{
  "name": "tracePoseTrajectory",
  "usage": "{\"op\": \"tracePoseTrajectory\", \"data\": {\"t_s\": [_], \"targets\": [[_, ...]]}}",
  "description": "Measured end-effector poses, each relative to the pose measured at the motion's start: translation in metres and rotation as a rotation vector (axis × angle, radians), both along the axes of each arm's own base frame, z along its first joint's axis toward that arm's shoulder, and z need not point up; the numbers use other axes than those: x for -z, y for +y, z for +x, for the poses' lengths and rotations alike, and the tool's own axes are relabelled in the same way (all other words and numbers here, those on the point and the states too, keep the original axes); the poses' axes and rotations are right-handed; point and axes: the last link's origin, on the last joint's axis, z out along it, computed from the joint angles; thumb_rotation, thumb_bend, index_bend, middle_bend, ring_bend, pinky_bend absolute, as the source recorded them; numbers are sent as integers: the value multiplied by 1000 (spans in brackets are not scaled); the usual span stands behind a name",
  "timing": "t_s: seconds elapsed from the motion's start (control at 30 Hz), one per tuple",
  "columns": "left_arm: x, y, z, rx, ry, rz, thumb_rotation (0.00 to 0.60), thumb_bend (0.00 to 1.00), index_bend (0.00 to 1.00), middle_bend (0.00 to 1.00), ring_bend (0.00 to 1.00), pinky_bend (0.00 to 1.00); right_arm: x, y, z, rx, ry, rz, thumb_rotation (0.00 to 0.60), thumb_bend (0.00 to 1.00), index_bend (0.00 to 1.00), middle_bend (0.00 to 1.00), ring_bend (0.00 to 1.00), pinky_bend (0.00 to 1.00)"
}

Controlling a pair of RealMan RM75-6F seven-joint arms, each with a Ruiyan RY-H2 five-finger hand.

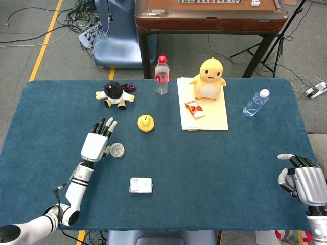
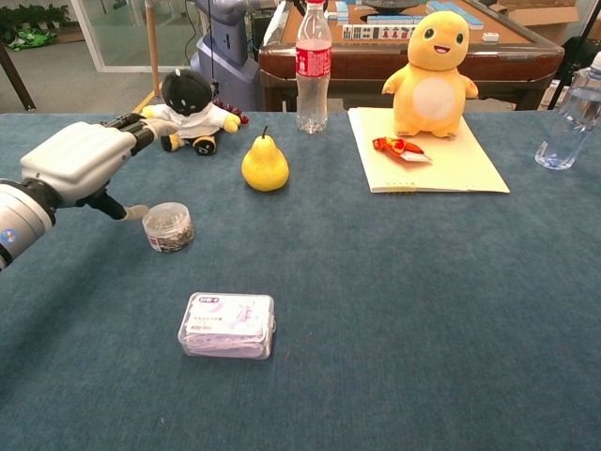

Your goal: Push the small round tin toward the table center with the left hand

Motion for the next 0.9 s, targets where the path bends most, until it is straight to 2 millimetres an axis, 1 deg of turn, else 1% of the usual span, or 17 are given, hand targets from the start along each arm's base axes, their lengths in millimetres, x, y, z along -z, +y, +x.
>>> {"op": "tracePoseTrajectory", "data": {"t_s": [0.27,0.5,0.7,0.8,0.9], "targets": [[14,-13,24,45,-34,-49,600,0,0,0,0,156,-1,-1,-1,2,-1,-1,600,325,523,339,297,359],[31,-22,48,75,-44,-92,600,0,0,0,0,156,-2,0,0,-3,-5,-3,600,325,523,339,296,359],[41,-28,62,84,-46,-113,600,0,0,0,0,156,-3,0,0,-5,-7,-2,600,325,523,339,296,359],[41,-30,64,88,-45,-110,600,0,0,0,0,156,-4,0,0,-5,-9,-4,600,325,524,339,296,359],[34,-33,63,88,-46,-95,600,0,0,0,0,156,-4,0,0,-6,-10,-6,600,325,523,339,297,359]]}}
